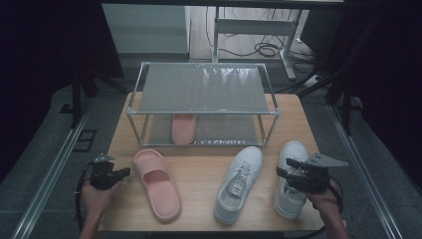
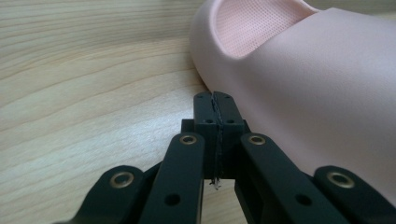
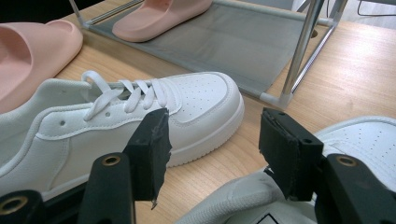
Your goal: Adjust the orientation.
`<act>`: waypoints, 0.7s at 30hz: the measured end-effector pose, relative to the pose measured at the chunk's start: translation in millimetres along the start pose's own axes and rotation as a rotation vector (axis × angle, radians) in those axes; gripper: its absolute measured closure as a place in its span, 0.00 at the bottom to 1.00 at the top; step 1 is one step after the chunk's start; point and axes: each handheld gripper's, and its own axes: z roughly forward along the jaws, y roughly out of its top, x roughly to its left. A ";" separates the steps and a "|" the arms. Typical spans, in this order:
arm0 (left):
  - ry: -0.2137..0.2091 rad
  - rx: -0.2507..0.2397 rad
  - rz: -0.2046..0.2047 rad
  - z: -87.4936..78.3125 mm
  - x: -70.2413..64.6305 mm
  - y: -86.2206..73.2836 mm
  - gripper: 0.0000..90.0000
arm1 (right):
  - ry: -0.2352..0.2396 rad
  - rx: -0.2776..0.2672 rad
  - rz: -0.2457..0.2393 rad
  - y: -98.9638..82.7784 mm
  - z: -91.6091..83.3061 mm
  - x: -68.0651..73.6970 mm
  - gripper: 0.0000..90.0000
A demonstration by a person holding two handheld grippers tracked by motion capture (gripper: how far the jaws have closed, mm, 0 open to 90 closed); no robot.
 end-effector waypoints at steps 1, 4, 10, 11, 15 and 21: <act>-0.002 0.004 0.000 1.1 -0.7 0.5 1.00 | 0.000 0.002 -0.001 0.1 -0.2 -0.2 0.49; -0.012 0.010 0.009 5.0 -3.6 3.1 1.00 | -0.001 0.000 0.002 0.1 -0.5 -0.3 0.49; -0.021 -0.002 0.018 9.4 -9.4 6.2 1.00 | 0.000 0.000 0.000 0.0 -0.3 -0.2 0.49; -0.022 -0.001 0.021 10.3 -10.3 6.6 1.00 | 0.000 0.001 -0.002 -0.1 -0.2 -0.3 0.49; -0.026 0.004 0.029 12.8 -13.5 9.0 1.00 | 0.001 0.004 0.001 -0.3 1.2 0.2 0.49; -0.041 0.004 0.047 17.6 -22.3 15.8 1.00 | 0.004 0.009 -0.003 -0.2 2.0 1.2 0.49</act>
